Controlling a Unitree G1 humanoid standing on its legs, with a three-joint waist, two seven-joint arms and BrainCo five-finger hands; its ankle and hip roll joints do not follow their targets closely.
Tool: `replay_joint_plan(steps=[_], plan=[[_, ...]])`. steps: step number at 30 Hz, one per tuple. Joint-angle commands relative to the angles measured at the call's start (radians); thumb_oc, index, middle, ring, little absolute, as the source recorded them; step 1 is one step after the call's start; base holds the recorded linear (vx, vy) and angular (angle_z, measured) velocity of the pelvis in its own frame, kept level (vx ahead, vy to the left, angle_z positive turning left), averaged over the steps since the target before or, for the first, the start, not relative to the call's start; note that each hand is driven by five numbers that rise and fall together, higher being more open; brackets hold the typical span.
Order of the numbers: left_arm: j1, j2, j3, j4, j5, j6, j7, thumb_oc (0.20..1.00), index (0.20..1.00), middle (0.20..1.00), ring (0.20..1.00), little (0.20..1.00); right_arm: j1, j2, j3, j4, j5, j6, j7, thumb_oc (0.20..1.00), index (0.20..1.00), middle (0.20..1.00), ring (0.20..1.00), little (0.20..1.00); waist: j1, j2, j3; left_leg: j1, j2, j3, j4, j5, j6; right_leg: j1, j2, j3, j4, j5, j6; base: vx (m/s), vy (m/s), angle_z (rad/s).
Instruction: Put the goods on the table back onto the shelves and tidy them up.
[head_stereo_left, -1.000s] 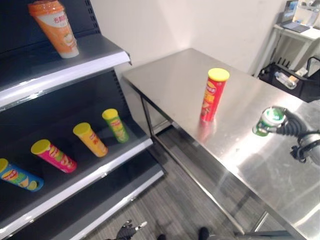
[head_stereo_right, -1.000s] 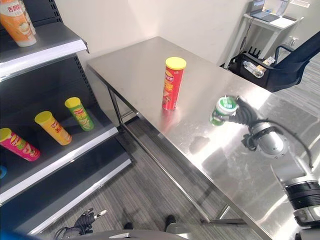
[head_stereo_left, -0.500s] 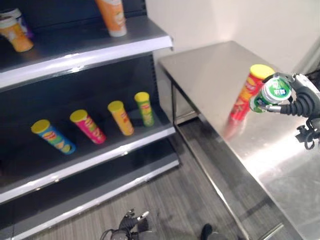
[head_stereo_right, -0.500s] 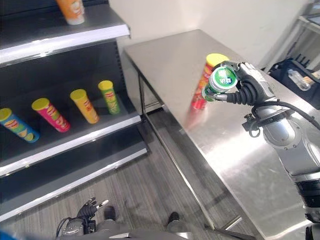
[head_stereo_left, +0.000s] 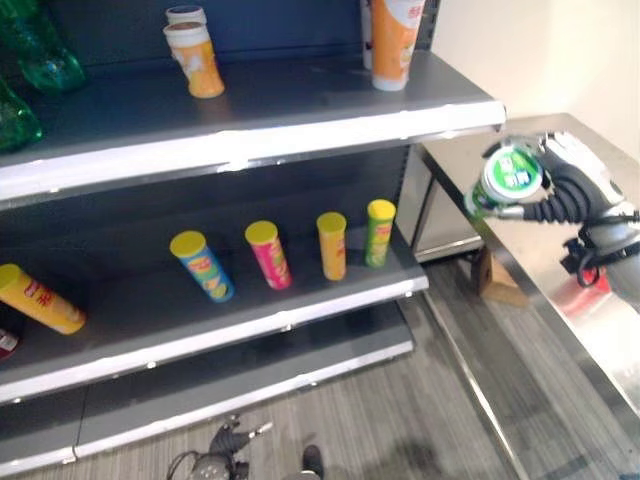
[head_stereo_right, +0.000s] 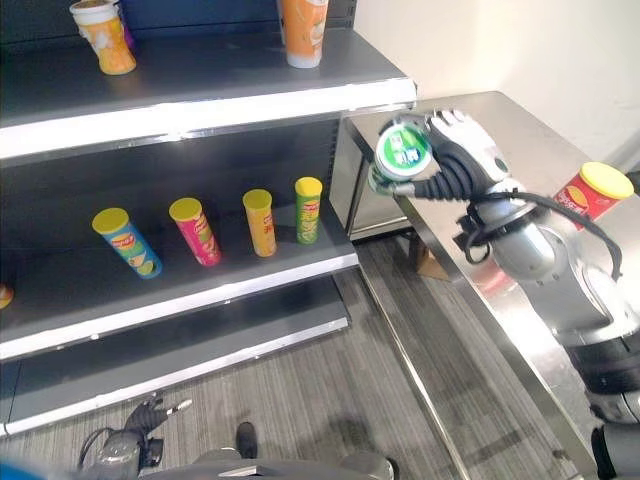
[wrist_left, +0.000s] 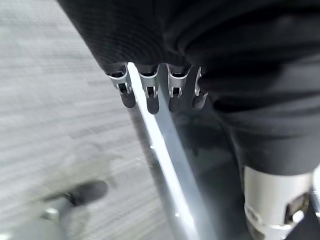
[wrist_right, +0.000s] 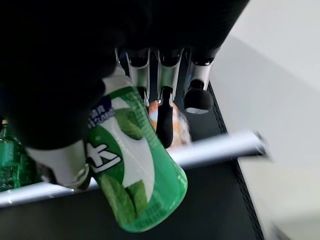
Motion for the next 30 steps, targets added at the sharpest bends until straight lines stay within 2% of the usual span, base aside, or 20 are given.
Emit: replay_joint_plan(steps=[1,3,5,6,7,8,14,17,20,21,28,29,30], plan=[[-0.015,0.015,-0.001,-0.012,0.031,-0.017,-0.005,1.0,1.0,1.0,1.0,1.0,-0.155,-0.059,0.031,0.013,-0.04,-0.011,-0.067,0.2,0.2,0.2,0.2,0.2,0.004,-0.002,-0.023,0.014,0.029,0.006,0.006,-0.1,-0.068,-0.037,0.143,0.04,-0.129,-0.058,-0.028,0.07,0.014,0.21],[-0.028,0.022,-0.009,-0.006,0.03,-0.019,-0.004,1.0,1.0,1.0,1.0,1.0,-0.259,-0.081,0.085,0.029,-0.052,-0.004,-0.083,0.2,0.2,0.2,0.2,0.2,0.001,-0.005,-0.017,0.017,0.027,-0.014,0.006,-0.1,-0.069,-0.063,0.185,0.073,-0.206,-0.064,-0.031,0.05,-0.022,0.08],[-0.045,0.029,-0.023,0.014,0.035,-0.015,0.005,1.0,1.0,1.0,1.0,1.0,-0.367,-0.088,0.159,0.061,-0.087,0.007,-0.111,0.2,0.2,0.2,0.2,0.2,0.004,-0.02,-0.011,0.026,0.019,-0.029,0.006,-0.108,-0.068,-0.081,0.217,0.107,-0.292,-0.054,-0.028,0.05,-0.037,0.31],[-0.046,0.024,-0.017,0.016,0.035,-0.015,0.006,1.0,1.0,1.0,1.0,1.0,-0.394,-0.086,0.185,0.072,-0.088,0.006,-0.116,0.2,0.2,0.2,0.2,0.2,-0.003,-0.015,-0.008,0.029,0.02,-0.029,0.006,-0.11,-0.068,-0.075,0.218,0.106,-0.296,-0.053,-0.029,0.06,-0.041,0.48],[-0.041,0.02,-0.027,0.0,0.021,-0.017,0.005,1.0,1.0,1.0,1.0,1.0,-0.481,-0.101,0.245,0.073,-0.071,0.016,-0.091,0.2,0.2,0.2,0.2,0.2,-0.002,-0.033,-0.012,0.034,0.013,-0.048,0.006,-0.105,-0.073,-0.054,0.232,0.15,-0.323,-0.053,-0.023,0.06,-0.059,0.45],[-0.045,0.017,-0.028,-0.002,0.01,-0.02,0.009,1.0,1.0,1.0,1.0,1.0,-0.518,-0.089,0.26,0.08,-0.059,0.026,-0.088,0.2,0.2,0.2,0.2,0.2,0.008,-0.043,-0.019,0.035,0.011,-0.056,0.006,-0.106,-0.076,-0.037,0.232,0.157,-0.337,-0.047,-0.029,0.08,-0.092,0.41],[-0.029,-0.015,-0.063,-0.026,-0.044,-0.025,0.014,1.0,1.0,1.0,1.0,1.0,-0.71,-0.026,0.42,0.207,0.011,0.024,-0.081,0.2,0.2,0.2,0.2,0.2,0.039,-0.042,-0.069,0.039,0.037,-0.098,0.006,-0.102,-0.1,0.047,0.244,0.086,-0.386,-0.061,-0.042,0.09,-0.114,0.38],[-0.029,-0.022,-0.085,-0.012,-0.051,-0.026,0.018,1.0,1.0,1.0,1.0,1.0,-0.817,0.027,0.513,0.359,0.038,0.034,-0.08,0.2,0.2,0.2,0.2,0.2,0.059,-0.041,-0.075,0.037,0.045,-0.124,0.006,-0.096,-0.109,0.068,0.249,0.052,-0.386,-0.074,-0.05,0.04,-0.096,0.32],[-0.028,-0.021,-0.094,0.002,-0.056,-0.025,0.021,1.0,1.0,1.0,1.0,1.0,-0.863,0.06,0.549,0.437,0.061,0.037,-0.076,0.2,0.2,0.2,0.2,0.2,0.073,-0.043,-0.079,0.035,0.049,-0.141,0.006,-0.092,-0.116,0.08,0.251,0.029,-0.386,-0.082,-0.054,0.04,-0.082,0.38],[-0.033,-0.016,-0.106,0.021,-0.06,-0.027,0.023,1.0,1.0,1.0,1.0,1.0,-0.935,0.106,0.61,0.544,0.08,0.041,-0.061,0.2,0.2,0.2,0.2,0.2,0.096,-0.047,-0.082,0.029,0.053,-0.17,0.006,-0.084,-0.125,0.096,0.252,-0.006,-0.386,-0.089,-0.059,0.02,-0.087,0.42],[-0.052,-0.015,-0.121,0.037,-0.076,-0.032,0.028,1.0,1.0,1.0,1.0,1.0,-0.993,0.183,0.669,0.704,0.13,0.037,-0.028,0.2,0.2,0.2,0.2,0.2,0.127,-0.05,-0.082,0.013,0.052,-0.214,0.006,-0.07,-0.137,0.116,0.251,-0.065,-0.385,-0.098,-0.065,0.02,-0.062,0.36],[-0.064,-0.015,-0.142,0.032,-0.086,-0.037,0.027,1.0,1.0,1.0,1.0,1.0,-1.005,0.207,0.69,0.794,0.188,0.04,0.005,0.2,0.2,0.2,0.2,0.2,0.152,-0.047,-0.081,-0.009,0.05,-0.251,0.006,-0.057,-0.146,0.129,0.248,-0.115,-0.384,-0.103,-0.067,0.02,-0.083,0.53],[-0.066,-0.016,-0.148,0.03,-0.089,-0.037,0.024,1.0,1.0,1.0,1.0,1.0,-1.01,0.205,0.703,0.817,0.198,0.039,0.014,0.2,0.2,0.2,0.2,0.2,0.16,-0.045,-0.081,-0.016,0.049,-0.261,0.006,-0.052,-0.15,0.133,0.248,-0.136,-0.383,-0.105,-0.067,0.03,-0.095,0.62]])
